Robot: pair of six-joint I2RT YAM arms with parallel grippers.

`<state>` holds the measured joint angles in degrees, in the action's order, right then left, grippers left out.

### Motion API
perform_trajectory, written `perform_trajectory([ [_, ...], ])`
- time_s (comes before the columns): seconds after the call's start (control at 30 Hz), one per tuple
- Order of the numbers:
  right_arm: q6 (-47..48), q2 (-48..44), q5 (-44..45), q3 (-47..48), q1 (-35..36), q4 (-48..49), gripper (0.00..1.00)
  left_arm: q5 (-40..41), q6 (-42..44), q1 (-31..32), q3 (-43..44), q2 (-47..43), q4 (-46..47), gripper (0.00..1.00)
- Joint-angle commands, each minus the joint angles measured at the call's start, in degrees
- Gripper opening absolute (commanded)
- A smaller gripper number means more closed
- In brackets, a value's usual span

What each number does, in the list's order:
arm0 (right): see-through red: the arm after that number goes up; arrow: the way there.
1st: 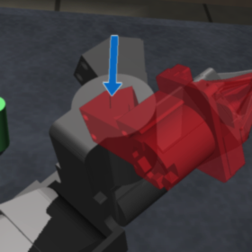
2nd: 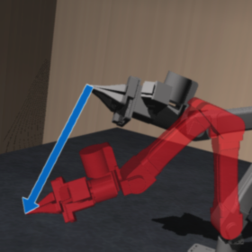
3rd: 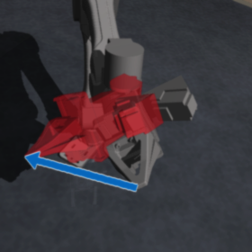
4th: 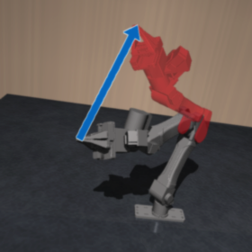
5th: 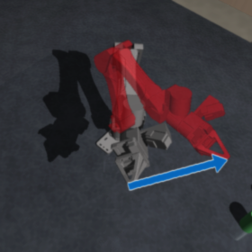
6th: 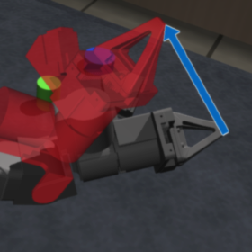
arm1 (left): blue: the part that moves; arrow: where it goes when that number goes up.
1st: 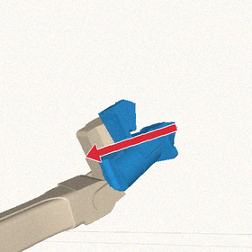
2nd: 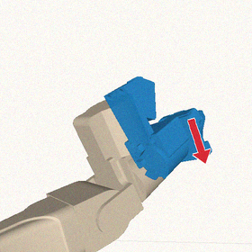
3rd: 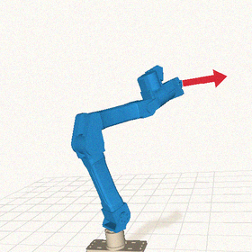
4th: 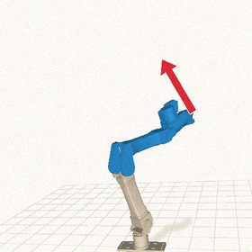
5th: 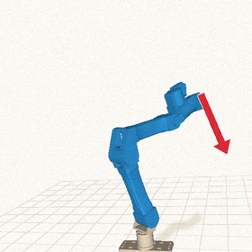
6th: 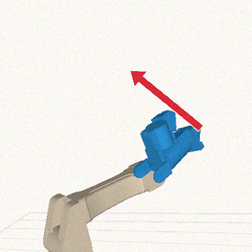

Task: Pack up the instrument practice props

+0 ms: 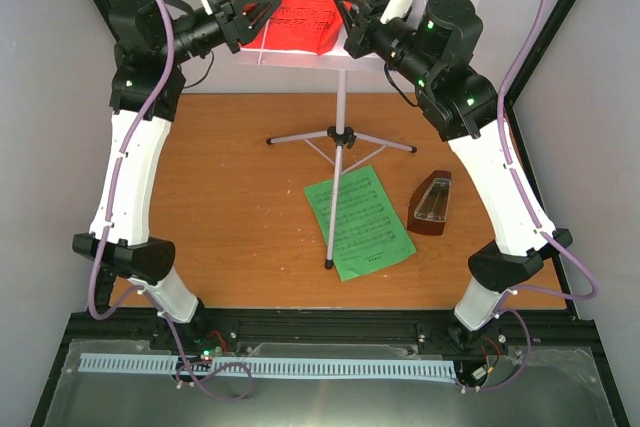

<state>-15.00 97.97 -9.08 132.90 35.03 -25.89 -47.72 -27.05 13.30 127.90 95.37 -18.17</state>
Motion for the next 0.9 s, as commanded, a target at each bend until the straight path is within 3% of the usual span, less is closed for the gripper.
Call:
perform_trajectory([
  [0.0,1.0,-1.4,1.2,-0.3,0.2,1.1,0.03,0.0,0.2,1.2,2.9,0.5,-0.5,0.3],
  [0.13,1.0,-1.3,1.1,-0.2,0.2,1.2,0.03,0.1,0.6,2.7,2.9,1.0,0.0,0.25],
  [0.43,1.2,-1.4,1.7,-0.4,0.2,0.9,0.03,0.1,0.5,3.0,-0.8,-0.7,4.7,0.01],
  [0.87,1.2,-2.8,4.8,-2.3,0.2,1.2,0.03,-1.8,4.2,3.0,-14.9,-7.6,19.4,0.0],
])
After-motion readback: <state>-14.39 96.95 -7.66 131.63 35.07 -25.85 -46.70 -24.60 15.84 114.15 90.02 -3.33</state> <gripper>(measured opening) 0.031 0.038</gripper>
